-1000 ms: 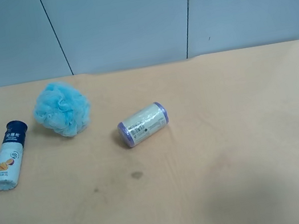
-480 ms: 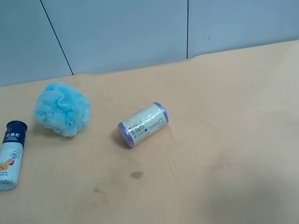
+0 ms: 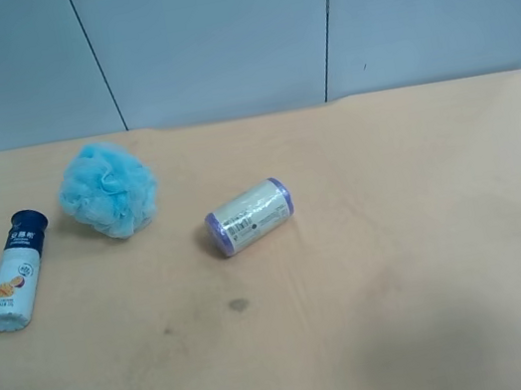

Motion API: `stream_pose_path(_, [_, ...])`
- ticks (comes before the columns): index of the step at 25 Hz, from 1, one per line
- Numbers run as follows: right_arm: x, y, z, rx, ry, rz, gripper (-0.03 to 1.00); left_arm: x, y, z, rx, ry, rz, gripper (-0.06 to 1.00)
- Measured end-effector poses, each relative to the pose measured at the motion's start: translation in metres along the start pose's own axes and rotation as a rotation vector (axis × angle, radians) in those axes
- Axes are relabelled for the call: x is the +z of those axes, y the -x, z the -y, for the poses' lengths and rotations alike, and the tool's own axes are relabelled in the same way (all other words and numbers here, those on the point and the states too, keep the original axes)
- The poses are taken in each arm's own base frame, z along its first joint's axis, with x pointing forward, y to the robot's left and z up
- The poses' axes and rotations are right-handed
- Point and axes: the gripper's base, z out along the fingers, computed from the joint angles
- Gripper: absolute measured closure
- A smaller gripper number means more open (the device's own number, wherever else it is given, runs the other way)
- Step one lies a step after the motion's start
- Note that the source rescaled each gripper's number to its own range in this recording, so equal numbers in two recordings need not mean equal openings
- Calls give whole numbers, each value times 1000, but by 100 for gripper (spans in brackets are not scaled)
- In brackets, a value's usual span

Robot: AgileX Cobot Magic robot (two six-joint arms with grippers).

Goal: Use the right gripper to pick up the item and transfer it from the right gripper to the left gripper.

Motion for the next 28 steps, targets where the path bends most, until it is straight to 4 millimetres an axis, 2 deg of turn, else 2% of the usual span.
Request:
stream_pose_path(8, [0, 0, 0, 5, -10, 0, -3, 0, 0, 0, 5, -17, 2, -5])
stream_pose_path(15, [0, 0, -1, 72, -139, -1, -3, -1, 0, -1, 68, -144, -2, -5])
stream_pose_path(28, [0, 0, -1, 93, -179, -2, -3, -1, 0, -1, 71, -150, -2, -5])
